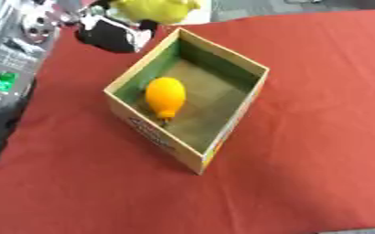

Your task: Pick up objects on the table and place them in the box.

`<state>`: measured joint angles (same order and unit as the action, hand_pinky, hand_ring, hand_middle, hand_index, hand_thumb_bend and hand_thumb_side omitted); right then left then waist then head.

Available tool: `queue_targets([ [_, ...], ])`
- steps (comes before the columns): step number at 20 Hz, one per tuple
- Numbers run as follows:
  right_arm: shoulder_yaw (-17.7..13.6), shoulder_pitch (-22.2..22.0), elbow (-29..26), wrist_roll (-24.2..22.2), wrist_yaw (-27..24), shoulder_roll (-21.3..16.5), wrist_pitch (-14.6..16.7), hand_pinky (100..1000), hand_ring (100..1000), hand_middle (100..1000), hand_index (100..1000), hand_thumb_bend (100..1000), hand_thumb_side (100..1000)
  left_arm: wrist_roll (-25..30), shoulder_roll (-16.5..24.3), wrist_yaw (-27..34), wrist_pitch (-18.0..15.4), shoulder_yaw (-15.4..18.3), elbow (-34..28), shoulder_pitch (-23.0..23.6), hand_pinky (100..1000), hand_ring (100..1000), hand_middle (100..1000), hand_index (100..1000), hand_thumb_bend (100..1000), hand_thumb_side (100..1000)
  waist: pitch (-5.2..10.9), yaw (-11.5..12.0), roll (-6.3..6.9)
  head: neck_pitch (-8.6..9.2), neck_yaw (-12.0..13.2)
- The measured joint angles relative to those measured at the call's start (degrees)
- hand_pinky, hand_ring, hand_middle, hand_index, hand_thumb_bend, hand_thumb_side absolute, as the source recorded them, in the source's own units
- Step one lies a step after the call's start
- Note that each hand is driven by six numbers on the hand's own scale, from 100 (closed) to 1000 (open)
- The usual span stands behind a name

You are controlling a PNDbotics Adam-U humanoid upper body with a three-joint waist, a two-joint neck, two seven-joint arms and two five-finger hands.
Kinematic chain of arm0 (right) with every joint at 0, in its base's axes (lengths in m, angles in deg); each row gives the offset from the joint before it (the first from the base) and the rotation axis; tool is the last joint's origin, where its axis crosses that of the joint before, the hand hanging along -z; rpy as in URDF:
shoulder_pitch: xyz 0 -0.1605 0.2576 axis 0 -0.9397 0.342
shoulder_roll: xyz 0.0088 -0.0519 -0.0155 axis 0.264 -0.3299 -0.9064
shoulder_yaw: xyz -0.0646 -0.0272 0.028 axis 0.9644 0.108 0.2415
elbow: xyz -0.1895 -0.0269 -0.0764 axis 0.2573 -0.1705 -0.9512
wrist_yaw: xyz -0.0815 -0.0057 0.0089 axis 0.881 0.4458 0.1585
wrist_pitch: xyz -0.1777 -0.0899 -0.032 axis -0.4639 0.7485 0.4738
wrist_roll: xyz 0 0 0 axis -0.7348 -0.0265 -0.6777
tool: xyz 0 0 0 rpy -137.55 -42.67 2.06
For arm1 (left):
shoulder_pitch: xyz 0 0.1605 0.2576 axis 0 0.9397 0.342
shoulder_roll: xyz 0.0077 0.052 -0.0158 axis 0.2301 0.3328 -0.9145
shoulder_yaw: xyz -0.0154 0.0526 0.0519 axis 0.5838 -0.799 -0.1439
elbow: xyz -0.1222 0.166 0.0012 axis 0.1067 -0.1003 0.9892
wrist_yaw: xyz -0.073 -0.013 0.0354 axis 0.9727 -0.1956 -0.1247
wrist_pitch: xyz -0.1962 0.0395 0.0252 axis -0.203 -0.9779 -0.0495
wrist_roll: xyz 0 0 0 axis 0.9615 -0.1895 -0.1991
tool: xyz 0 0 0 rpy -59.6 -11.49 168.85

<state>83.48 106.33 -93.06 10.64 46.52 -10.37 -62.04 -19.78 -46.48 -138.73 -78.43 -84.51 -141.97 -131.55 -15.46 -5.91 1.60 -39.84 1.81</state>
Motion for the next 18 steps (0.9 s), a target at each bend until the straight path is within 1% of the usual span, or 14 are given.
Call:
queue_targets([
  [4,0.24,0.67,0.0,-0.04,-0.41,0.24,0.06,806,802,759,926,100,994,-0.46,-4.53,-5.01,-2.62,-1.74,2.91,-0.19,433,562,551,626,100,286,0.0,0.05,0.0,0.01,1.59],
  [8,0.49,1.32,0.0,-0.26,-0.74,0.74,0.24,806,802,758,926,100,994,-0.5,-8.41,-9.64,-4.21,-2.5,5.41,0.82,432,563,553,629,100,278,-0.02,0.28,0.07,0.07,3.32],
  [12,0.58,1.65,0.0,-0.35,-0.89,1.01,0.24,806,802,758,926,100,995,0.09,-10.74,-12.71,-5.25,-3.37,7.53,1.86,434,565,558,635,100,272,-0.05,0.32,0.15,0.11,4.13],
  [16,0.58,1.65,0.0,-0.37,-0.89,1.1,0.23,806,801,758,926,100,997,0.76,-12.15,-15.86,-5.97,-4.29,9.41,2.33,438,570,566,646,100,265,-0.07,0.32,0.17,0.13,4.48],
  [18,0.58,1.64,0.0,-0.37,-0.89,1.27,0.22,806,801,757,925,100,998,1.01,-12.71,-17.85,-6.17,-4.57,10.54,2.47,447,582,580,670,100,255,-0.09,0.32,0.18,0.15,4.61],
])
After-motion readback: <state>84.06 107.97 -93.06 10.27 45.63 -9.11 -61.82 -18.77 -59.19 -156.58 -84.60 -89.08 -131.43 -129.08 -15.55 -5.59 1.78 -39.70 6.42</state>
